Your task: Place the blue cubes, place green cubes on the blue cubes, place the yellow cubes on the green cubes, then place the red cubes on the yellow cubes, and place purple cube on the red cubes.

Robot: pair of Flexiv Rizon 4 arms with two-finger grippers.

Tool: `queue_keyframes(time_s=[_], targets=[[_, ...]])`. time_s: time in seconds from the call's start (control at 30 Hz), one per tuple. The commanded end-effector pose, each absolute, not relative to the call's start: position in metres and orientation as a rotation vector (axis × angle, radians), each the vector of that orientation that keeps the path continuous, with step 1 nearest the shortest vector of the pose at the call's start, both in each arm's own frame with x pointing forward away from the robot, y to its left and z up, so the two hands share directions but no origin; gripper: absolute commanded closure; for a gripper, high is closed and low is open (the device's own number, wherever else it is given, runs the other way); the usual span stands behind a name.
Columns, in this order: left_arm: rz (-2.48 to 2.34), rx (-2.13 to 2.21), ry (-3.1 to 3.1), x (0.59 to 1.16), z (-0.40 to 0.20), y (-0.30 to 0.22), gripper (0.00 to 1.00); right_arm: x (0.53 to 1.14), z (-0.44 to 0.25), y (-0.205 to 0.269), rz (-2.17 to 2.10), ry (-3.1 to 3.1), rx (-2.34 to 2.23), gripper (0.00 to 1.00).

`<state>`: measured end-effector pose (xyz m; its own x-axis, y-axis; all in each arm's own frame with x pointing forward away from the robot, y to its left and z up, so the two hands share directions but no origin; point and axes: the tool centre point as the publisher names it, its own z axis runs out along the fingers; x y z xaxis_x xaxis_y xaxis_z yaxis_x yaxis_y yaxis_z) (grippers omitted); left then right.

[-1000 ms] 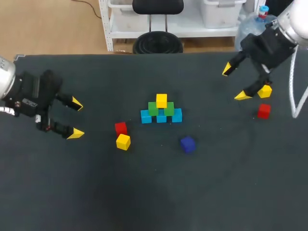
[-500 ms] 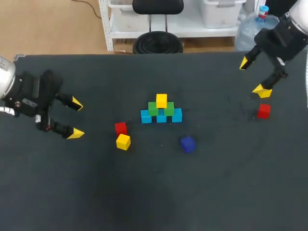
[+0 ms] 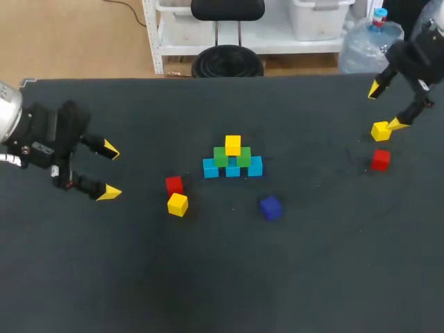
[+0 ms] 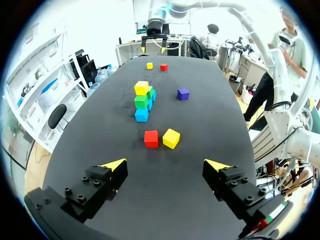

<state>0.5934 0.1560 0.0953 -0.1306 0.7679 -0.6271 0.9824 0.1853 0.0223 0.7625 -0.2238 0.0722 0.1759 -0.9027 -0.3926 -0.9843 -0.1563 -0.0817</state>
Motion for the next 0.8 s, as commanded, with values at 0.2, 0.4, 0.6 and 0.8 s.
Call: queue_keyframes(time_s=[0.2,0.4,0.6,0.8], targets=[[-0.554,1.637,1.953,0.594,0.094,0.157,0.0,0.787,0.057,-0.233,0.435,1.776,-2.237,0.0],[-0.554,1.637,1.953,0.594,0.094,0.157,0.0,0.799,0.049,-0.241,0.442,1.769,-2.293,0.0],[-0.554,1.637,1.953,0.594,0.094,0.157,0.0,0.804,0.045,-0.252,0.436,1.779,-2.307,0.0],[-0.554,1.637,1.953,0.594,0.094,0.157,0.0,0.791,0.039,-0.257,0.44,1.811,-2.284,0.02]])
